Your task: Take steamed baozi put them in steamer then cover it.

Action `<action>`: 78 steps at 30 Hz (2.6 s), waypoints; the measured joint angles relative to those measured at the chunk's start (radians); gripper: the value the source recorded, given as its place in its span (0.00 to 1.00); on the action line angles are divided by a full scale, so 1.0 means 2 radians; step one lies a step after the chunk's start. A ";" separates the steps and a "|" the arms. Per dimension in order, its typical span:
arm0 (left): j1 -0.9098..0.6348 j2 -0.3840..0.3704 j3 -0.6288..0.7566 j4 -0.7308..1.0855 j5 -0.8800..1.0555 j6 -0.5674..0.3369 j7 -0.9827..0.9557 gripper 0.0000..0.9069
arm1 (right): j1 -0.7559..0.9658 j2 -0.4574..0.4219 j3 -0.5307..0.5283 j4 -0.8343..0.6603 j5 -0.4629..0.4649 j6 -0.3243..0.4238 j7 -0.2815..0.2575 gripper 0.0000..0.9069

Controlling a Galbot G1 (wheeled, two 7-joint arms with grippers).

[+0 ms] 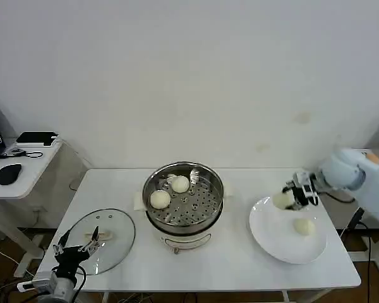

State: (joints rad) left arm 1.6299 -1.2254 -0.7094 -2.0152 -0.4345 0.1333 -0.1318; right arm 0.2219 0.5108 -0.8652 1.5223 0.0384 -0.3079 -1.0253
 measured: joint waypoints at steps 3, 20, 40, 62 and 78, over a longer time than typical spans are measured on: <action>0.001 -0.001 0.000 -0.002 0.001 0.000 0.000 1.00 | 0.040 0.023 -0.020 -0.006 0.011 0.000 -0.001 0.68; 0.010 -0.012 -0.018 -0.008 0.003 0.000 -0.001 1.00 | 0.127 0.202 -0.108 -0.030 0.049 0.006 0.004 0.68; 0.019 -0.013 -0.039 -0.011 0.001 0.000 -0.001 1.00 | 0.109 0.316 -0.160 -0.038 0.035 0.065 -0.009 0.68; 0.018 -0.012 -0.040 -0.009 0.000 0.000 0.000 1.00 | 0.106 0.318 -0.184 -0.027 0.035 0.117 -0.022 1.00; 0.008 -0.001 -0.034 -0.002 -0.003 0.000 0.000 1.00 | 0.122 0.273 -0.143 -0.025 0.063 0.091 0.019 1.00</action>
State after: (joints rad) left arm 1.6449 -1.2267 -0.7765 -2.0187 -0.4396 0.1336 -0.1319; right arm 0.4660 1.0567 -1.1507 1.4717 0.1640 -0.1263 -0.9871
